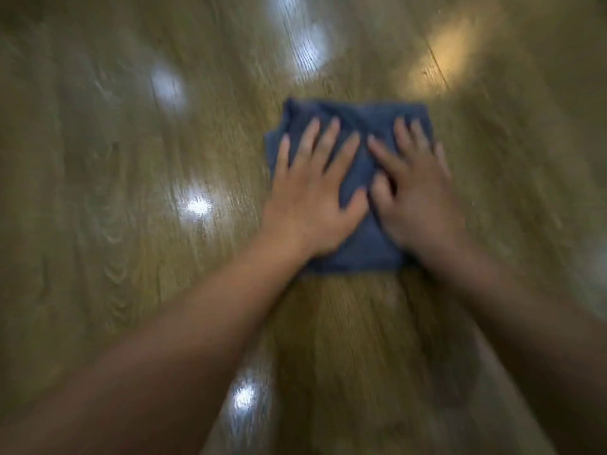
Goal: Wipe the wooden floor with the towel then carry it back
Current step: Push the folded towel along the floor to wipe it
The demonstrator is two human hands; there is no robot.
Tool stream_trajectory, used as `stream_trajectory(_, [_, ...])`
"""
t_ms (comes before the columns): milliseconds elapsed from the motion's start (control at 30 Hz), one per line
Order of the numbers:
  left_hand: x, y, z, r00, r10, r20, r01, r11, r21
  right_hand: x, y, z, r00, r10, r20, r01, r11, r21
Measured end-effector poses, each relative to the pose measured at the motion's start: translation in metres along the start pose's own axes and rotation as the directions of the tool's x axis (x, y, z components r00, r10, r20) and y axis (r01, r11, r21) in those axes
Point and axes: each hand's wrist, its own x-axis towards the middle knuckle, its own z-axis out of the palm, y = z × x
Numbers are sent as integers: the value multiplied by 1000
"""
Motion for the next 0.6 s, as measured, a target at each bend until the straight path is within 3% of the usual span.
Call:
stream_trajectory(133, [114, -24, 4, 997, -75, -2, 75, 996, 47, 131, 30, -7, 998, -57, -18, 56, 995, -87])
stream_trajectory(300, [140, -26, 3, 992, -125, -7, 125, 990, 64, 163, 31, -7, 995, -99, 4, 99, 991, -86])
stream_trajectory(433, [96, 1, -5, 991, -116, 69, 110, 990, 87, 111, 23, -14, 997, -44, 66, 54, 986, -157])
stream_trajectory(600, [-79, 66, -5, 994, -9, 105, 12, 1000, -25, -91, 32, -12, 994, -64, 85, 78, 981, -176])
